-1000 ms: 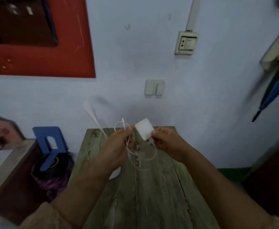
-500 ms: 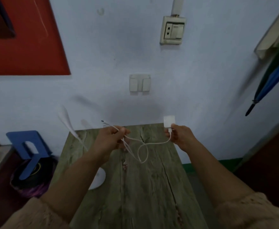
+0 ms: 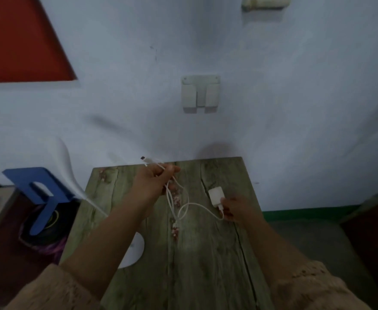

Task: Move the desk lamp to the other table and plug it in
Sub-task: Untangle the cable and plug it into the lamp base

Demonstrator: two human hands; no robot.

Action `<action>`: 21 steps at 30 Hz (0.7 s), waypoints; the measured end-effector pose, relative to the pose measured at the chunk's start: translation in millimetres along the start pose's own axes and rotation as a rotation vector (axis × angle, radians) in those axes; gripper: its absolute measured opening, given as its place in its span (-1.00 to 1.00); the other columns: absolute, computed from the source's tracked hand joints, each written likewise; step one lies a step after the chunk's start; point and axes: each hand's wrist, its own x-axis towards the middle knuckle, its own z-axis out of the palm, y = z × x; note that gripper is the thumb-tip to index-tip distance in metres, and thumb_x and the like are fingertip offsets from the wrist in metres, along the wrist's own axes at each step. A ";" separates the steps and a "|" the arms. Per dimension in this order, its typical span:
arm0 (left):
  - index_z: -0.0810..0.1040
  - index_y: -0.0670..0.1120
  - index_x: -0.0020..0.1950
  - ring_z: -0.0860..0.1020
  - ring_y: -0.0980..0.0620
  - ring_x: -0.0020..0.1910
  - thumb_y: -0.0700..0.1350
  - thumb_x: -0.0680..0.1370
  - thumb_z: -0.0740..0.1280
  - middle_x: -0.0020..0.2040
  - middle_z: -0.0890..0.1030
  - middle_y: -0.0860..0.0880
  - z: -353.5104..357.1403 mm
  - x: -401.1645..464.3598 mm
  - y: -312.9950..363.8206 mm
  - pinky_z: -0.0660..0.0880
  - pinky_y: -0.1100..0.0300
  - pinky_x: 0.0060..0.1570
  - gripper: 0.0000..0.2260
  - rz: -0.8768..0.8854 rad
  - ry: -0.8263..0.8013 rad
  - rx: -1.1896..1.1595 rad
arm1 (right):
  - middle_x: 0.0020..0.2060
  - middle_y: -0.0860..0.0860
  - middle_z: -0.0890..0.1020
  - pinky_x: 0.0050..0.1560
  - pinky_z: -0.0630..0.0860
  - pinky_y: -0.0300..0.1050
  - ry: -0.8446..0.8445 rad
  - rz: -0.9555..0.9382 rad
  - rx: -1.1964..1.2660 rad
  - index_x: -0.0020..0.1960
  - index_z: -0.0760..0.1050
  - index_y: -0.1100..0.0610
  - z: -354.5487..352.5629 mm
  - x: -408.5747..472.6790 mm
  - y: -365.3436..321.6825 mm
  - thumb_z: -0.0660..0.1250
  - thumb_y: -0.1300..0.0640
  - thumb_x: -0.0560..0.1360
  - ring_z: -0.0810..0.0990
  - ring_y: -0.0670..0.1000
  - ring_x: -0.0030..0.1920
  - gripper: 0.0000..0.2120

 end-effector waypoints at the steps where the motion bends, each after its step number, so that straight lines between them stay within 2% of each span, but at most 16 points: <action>1: 0.63 -0.16 -0.04 0.57 0.17 -0.48 -0.14 0.56 0.27 -0.21 0.59 -0.17 -0.1 1.7 -1.6 0.52 0.36 -0.44 -0.83 0.004 0.006 0.005 | -0.12 0.23 0.61 -0.25 0.57 -0.08 0.010 -0.011 -0.020 -0.16 0.52 0.24 1.3 2.1 -0.6 0.32 0.13 0.52 0.58 0.09 -0.18 -0.82; 4: 0.64 -0.14 -0.05 0.58 0.13 -0.44 -0.13 0.55 0.29 -0.20 0.61 -0.18 0.5 5.0 -5.1 0.53 0.32 -0.41 -0.85 0.026 0.032 0.016 | -0.19 0.21 0.61 -0.30 0.55 -0.14 0.015 -0.073 -0.107 -0.11 0.52 0.31 2.8 3.6 -6.2 0.33 0.16 0.50 0.56 0.06 -0.23 -0.82; 6: 0.65 -0.13 -0.05 0.59 0.05 -0.37 -0.11 0.54 0.30 -0.18 0.63 -0.19 0.6 6.3 -6.1 0.57 0.21 -0.30 -0.85 0.041 0.061 0.022 | -0.27 0.09 0.55 -0.32 0.47 -0.27 0.078 -0.203 -0.305 -0.17 0.48 0.25 5.2 0.6 -12.1 0.31 0.18 0.50 0.51 -0.01 -0.29 -0.86; 7: 0.65 -0.11 -0.05 0.60 0.01 -0.32 -0.10 0.54 0.30 -0.16 0.65 -0.19 0.7 7.2 -6.2 0.57 0.16 -0.23 -0.85 0.048 0.075 0.033 | -0.21 0.04 0.53 -0.25 0.46 -0.30 0.134 -0.301 -0.440 -0.11 0.49 0.22 8.4 -3.2 -16.9 0.29 0.18 0.51 0.51 -0.02 -0.23 -0.90; 8: 0.66 -0.10 -0.05 0.61 -0.02 -0.28 -0.09 0.54 0.30 -0.15 0.66 -0.18 1.0 7.7 -5.9 0.58 0.12 -0.19 -0.84 0.053 0.085 0.041 | -0.13 0.02 0.52 -0.11 0.48 -0.25 0.163 -0.399 -0.537 -0.01 0.50 0.21 13.3 -9.9 -23.9 0.28 0.16 0.52 0.52 -0.01 -0.13 -0.87; 9: 0.66 -0.08 -0.05 0.61 -0.04 -0.26 -0.08 0.53 0.31 -0.15 0.67 -0.17 1.6 8.0 -5.3 0.58 0.10 -0.16 -0.85 0.056 0.093 0.039 | -0.07 0.02 0.54 0.01 0.49 -0.14 0.121 -0.470 -0.571 0.09 0.52 0.21 18.0 -17.4 -31.7 0.27 0.13 0.53 0.53 0.01 -0.05 -0.80; 10: 0.66 -0.07 -0.06 0.62 -0.04 -0.25 -0.07 0.53 0.31 -0.15 0.67 -0.17 2.3 8.4 -4.4 0.59 0.08 -0.14 -0.85 0.056 0.102 0.033 | -0.07 0.04 0.57 0.02 0.51 -0.06 0.003 -0.508 -0.548 0.11 0.54 0.20 22.7 -27.0 -39.7 0.25 0.10 0.54 0.56 0.01 -0.07 -0.77; 12: 0.66 -0.05 -0.07 0.62 -0.03 -0.27 -0.06 0.53 0.31 -0.18 0.67 -0.17 4.2 7.6 -1.3 0.58 0.07 -0.14 -0.86 0.055 0.113 0.027 | -0.28 0.06 0.58 -0.24 0.52 -0.11 -0.281 -0.504 -0.508 -0.01 0.59 0.20 31.3 -50.3 -51.5 0.23 0.07 0.56 0.55 -0.06 -0.34 -0.76; 14: 0.67 -0.07 -0.05 0.61 0.03 -0.30 -0.06 0.52 0.32 -0.20 0.67 -0.12 6.7 7.0 2.1 0.57 0.15 -0.21 -0.84 0.058 0.109 0.020 | -0.34 0.07 0.59 -0.40 0.46 -0.20 -0.399 -0.516 -0.572 -0.10 0.58 0.24 34.6 -65.5 -56.7 0.24 0.12 0.55 0.48 -0.10 -0.48 -0.78; 16: 0.67 -0.11 -0.02 0.60 0.04 -0.28 -0.06 0.51 0.33 -0.20 0.67 -0.09 7.7 6.2 7.4 0.56 0.18 -0.23 -0.82 0.077 0.145 0.018 | -0.29 0.10 0.61 -0.40 0.44 -0.24 -0.392 -0.552 -0.599 -0.11 0.58 0.23 34.1 -74.2 -57.2 0.25 0.18 0.55 0.48 -0.09 -0.46 -0.83; 19: 0.68 -0.11 0.00 0.62 -0.05 -0.02 -0.02 0.47 0.38 -0.04 0.67 -0.14 -0.8 8.5 16.3 0.55 0.11 0.03 -0.78 0.156 0.274 0.119 | -0.31 0.09 0.60 -0.42 0.42 -0.30 -0.337 -0.564 -0.498 -0.21 0.57 0.15 25.2 -77.4 -51.4 0.28 0.25 0.52 0.46 -0.11 -0.46 -0.84; 21: 0.65 -0.13 0.07 0.53 -0.13 0.19 0.04 0.46 0.38 0.13 0.62 -0.19 -10.6 9.7 24.3 0.48 -0.03 0.22 -0.70 0.185 0.329 0.189 | -0.34 0.06 0.59 -0.43 0.42 -0.34 -0.313 -0.538 -0.479 -0.24 0.56 0.15 15.1 -76.0 -41.6 0.31 0.28 0.49 0.46 -0.14 -0.46 -0.85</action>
